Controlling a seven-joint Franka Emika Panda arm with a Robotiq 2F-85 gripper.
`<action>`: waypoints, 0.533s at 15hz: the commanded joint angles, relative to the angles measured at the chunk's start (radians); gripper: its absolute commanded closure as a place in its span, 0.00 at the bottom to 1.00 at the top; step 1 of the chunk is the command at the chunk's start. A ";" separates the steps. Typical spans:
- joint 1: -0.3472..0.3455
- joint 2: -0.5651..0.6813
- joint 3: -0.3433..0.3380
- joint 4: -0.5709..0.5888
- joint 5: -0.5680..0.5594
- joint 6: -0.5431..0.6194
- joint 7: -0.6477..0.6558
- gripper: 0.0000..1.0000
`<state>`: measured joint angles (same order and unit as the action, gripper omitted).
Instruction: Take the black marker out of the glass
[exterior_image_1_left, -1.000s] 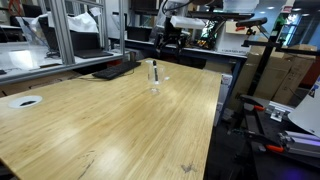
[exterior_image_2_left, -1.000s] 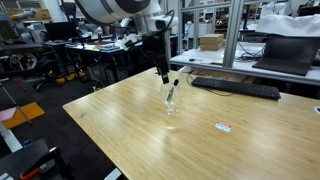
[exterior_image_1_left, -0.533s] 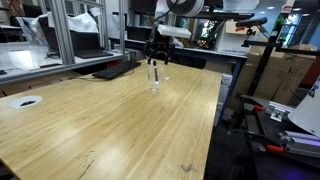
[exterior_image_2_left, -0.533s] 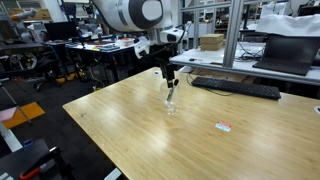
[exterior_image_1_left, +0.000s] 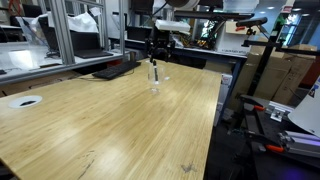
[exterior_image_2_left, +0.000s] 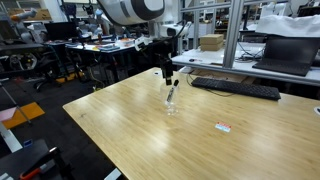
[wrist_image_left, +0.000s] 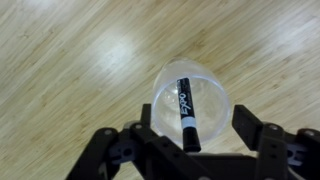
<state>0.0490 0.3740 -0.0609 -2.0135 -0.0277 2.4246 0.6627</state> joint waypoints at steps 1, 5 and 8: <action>0.017 0.011 -0.017 0.032 -0.001 -0.029 -0.005 0.49; 0.013 0.029 -0.016 0.049 0.003 -0.018 -0.021 0.75; 0.008 0.053 -0.017 0.070 0.009 -0.010 -0.038 0.75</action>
<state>0.0523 0.3981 -0.0655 -1.9836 -0.0284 2.4255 0.6555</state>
